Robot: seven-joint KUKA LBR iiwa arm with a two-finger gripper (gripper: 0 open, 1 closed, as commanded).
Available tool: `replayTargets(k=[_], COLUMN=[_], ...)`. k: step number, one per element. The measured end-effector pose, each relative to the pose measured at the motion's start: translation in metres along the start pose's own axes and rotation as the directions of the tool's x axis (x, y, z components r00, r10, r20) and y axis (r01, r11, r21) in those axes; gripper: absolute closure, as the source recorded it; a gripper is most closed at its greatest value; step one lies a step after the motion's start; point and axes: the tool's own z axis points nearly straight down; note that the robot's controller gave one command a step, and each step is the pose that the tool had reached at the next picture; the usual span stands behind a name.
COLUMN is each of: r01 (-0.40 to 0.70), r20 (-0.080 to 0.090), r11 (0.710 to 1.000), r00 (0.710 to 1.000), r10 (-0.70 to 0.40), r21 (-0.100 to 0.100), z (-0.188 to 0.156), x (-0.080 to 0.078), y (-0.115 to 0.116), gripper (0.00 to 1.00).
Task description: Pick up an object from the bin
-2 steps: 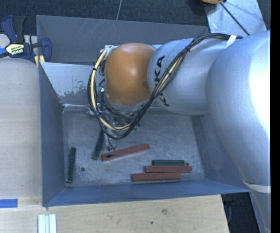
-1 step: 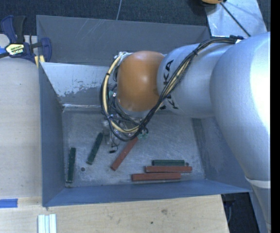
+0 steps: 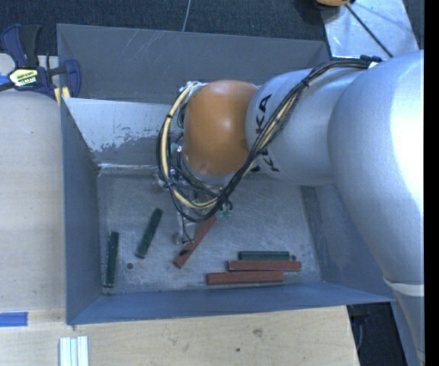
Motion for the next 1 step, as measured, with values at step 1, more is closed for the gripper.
replayTargets(k=[1], r01=[0.0], r20=[0.0], r11=[1.0], r00=[1.0], r10=[0.0], r21=[0.0], z=[0.0001], x=[0.0], y=[0.0], gripper=[0.0])
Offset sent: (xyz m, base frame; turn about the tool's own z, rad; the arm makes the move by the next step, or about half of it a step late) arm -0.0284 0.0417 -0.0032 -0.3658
